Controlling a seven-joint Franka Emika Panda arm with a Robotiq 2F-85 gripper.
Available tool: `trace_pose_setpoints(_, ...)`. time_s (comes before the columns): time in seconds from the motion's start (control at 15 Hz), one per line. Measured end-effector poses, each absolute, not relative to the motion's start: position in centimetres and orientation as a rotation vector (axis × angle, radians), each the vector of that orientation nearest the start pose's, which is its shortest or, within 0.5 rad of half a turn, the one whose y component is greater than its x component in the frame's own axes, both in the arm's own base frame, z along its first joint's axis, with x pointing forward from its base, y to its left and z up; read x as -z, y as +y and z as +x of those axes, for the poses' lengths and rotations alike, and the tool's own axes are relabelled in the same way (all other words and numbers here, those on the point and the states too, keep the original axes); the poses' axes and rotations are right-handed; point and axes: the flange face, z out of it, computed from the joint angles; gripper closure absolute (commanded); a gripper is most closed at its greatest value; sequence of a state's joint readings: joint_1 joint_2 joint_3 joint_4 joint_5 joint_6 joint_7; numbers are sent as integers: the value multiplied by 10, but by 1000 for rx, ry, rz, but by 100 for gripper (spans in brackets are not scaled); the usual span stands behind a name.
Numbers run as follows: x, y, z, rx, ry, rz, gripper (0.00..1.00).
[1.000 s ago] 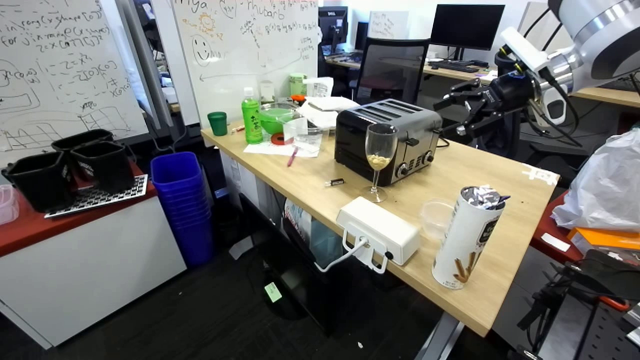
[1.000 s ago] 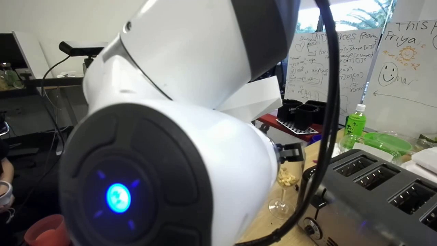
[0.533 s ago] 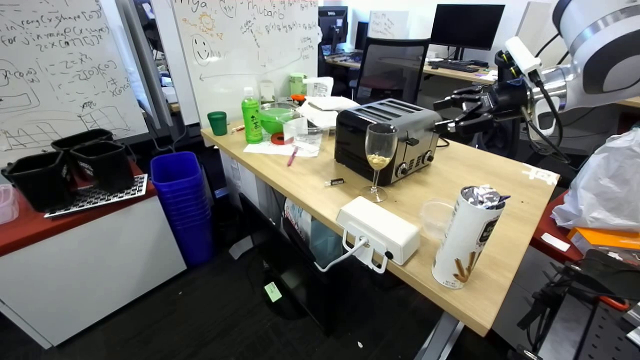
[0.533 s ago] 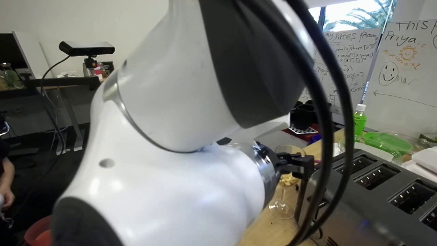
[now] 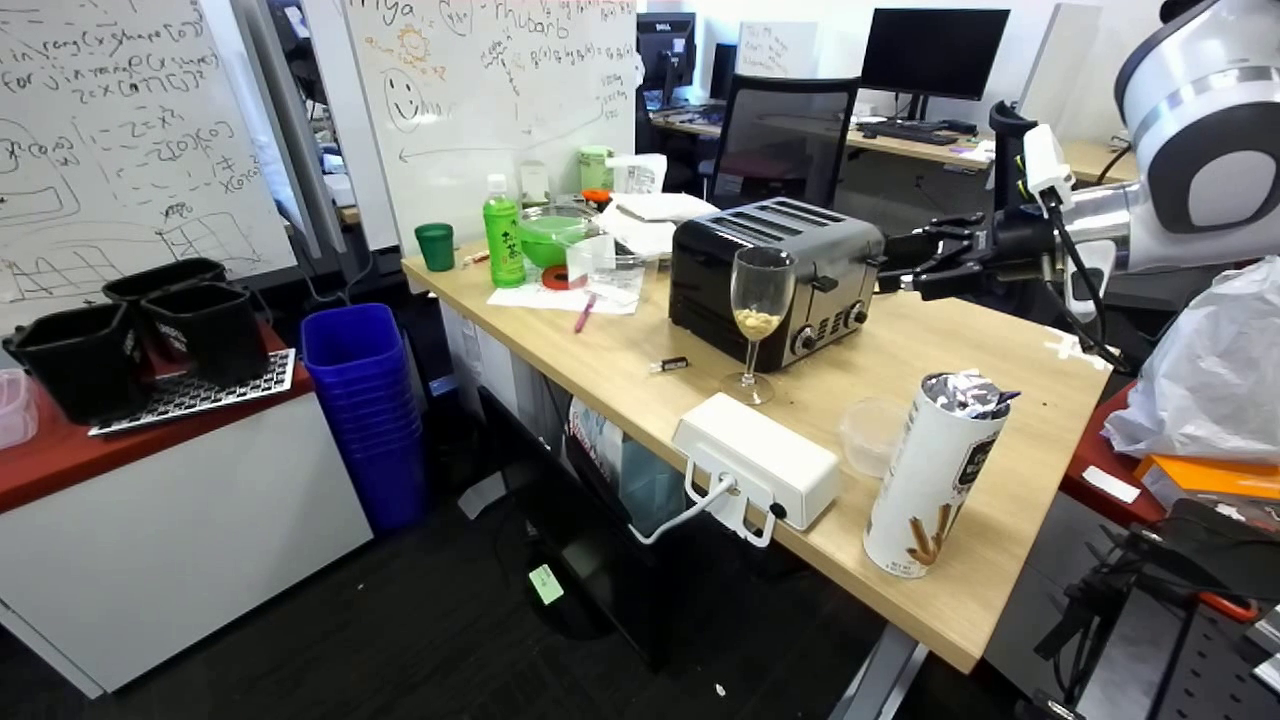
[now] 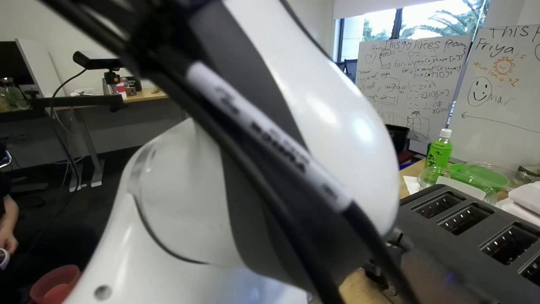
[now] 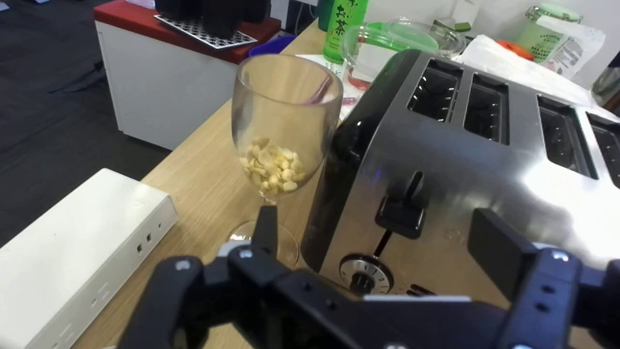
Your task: Turn the right knob on the bread toaster clockwise
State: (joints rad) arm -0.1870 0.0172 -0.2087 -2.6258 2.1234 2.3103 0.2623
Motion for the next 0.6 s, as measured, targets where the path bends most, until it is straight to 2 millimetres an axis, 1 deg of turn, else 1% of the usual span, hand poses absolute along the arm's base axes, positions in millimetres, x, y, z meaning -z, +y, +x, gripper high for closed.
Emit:
trace_pose_setpoints(0.27,-217,-146,390,-114,1953,-512,0)
trace_pose_setpoints(0.6,-201,-148,386,-98,1990,-399,0)
